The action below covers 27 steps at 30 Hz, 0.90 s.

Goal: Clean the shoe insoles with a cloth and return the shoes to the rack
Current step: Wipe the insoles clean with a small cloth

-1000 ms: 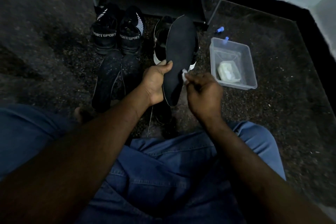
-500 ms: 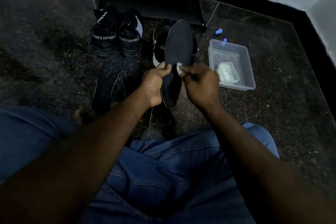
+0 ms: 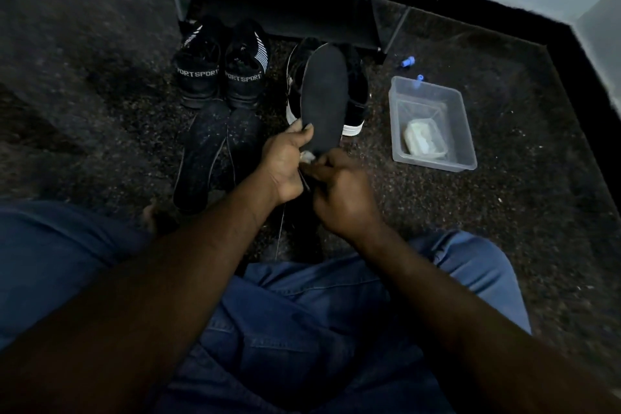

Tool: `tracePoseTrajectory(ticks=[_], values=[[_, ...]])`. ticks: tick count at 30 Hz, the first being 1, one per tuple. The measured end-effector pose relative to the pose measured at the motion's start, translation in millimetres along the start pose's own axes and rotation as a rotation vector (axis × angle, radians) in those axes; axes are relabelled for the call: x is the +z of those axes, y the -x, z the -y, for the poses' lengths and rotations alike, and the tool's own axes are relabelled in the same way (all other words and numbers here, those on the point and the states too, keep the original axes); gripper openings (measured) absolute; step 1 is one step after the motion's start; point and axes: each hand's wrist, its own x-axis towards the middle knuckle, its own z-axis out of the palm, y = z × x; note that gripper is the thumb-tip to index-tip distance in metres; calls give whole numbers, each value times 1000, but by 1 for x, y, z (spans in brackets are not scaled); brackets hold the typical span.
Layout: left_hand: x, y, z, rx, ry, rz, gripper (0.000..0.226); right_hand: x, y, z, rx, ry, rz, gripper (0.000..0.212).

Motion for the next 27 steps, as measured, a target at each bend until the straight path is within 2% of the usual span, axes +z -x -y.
tracePoseTrajectory(ticks=[2, 4, 7, 11, 15, 17, 21, 25, 27], values=[[1, 2, 0, -8, 19, 12, 40, -9, -5, -8, 12, -32, -31, 28], [2, 4, -2, -10, 16, 24, 39, -18, -15, -18, 121, -33, -163, 18], [5, 5, -2, -17, 17, 70, 30, -22, -27, -23, 251, 13, -300, 19], [4, 7, -4, -19, 16, 32, 38, -6, -14, -5, 133, 33, -179, 39], [1, 4, -5, -11, 91, -26, 42, -2, 11, -1, -28, -5, 32, 43], [2, 4, -6, -15, 106, -20, 42, -10, 11, -12, 2, -39, 15, 35], [7, 4, -8, 1, 125, 2, 43, -16, 13, -24, 135, -2, -129, 28], [5, 1, -10, 19, 169, -31, 41, -4, 28, 0, 74, -69, -1, 29], [2, 1, -12, 43, 154, -31, 41, -6, 27, 6, 129, -208, 16, 27]])
